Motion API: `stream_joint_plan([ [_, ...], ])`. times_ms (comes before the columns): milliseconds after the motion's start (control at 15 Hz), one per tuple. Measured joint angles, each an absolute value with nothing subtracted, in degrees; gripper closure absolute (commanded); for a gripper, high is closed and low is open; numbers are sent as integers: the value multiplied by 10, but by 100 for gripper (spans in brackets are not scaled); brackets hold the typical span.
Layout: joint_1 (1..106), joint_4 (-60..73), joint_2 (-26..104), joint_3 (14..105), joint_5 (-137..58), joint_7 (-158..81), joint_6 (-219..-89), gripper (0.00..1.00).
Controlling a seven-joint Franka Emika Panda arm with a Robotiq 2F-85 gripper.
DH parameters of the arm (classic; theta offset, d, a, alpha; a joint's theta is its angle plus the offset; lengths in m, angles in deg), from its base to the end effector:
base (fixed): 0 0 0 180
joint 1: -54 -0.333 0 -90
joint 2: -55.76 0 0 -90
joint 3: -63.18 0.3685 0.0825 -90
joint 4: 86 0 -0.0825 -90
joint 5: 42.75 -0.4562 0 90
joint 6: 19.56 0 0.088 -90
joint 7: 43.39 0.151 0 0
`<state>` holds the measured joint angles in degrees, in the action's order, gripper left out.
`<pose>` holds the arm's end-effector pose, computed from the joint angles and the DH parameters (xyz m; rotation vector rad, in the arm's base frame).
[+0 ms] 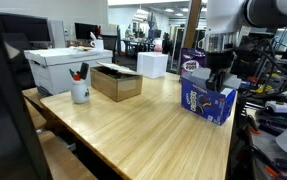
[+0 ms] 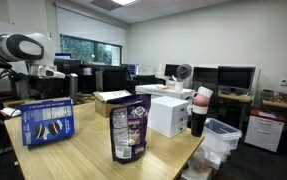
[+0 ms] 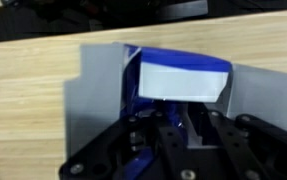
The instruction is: Remove the blue packet from the blue box and place it on the counter
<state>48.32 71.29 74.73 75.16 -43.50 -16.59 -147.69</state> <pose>0.3671 0.1078 0.2558 2.9979 -0.2794 -0.2254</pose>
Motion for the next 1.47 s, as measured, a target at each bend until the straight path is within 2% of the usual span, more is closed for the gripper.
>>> stream_joint_plan([
  [67,530,682,751,708,-383,-203,-1476,64],
  [133,560,652,749,679,-357,-239,-1476,74],
  [333,589,567,726,624,-345,-310,-1466,70],
  [400,589,546,716,612,-355,-337,-1464,71],
  [467,567,540,725,615,-382,-349,-1447,87],
  [533,562,540,730,618,-385,-349,-1442,94],
  [600,546,540,748,628,-399,-349,-1410,69],
  [667,528,545,779,645,-407,-349,-1375,82],
  [733,527,547,787,650,-407,-349,-1371,44],
  [867,527,549,787,650,-407,-349,-1371,33],
  [1000,527,549,787,650,-407,-349,-1371,17],
  [1067,526,549,789,651,-407,-349,-1371,6],
  [1133,525,549,792,651,-407,-349,-1371,16],
  [1200,522,553,800,651,-410,-351,-1371,41],
  [1267,521,561,809,651,-413,-359,-1372,41],
  [1333,521,576,824,651,-418,-369,-1372,54],
  [1400,518,596,844,650,-428,-381,-1372,52],
  [1467,512,612,859,649,-436,-392,-1372,37],
])
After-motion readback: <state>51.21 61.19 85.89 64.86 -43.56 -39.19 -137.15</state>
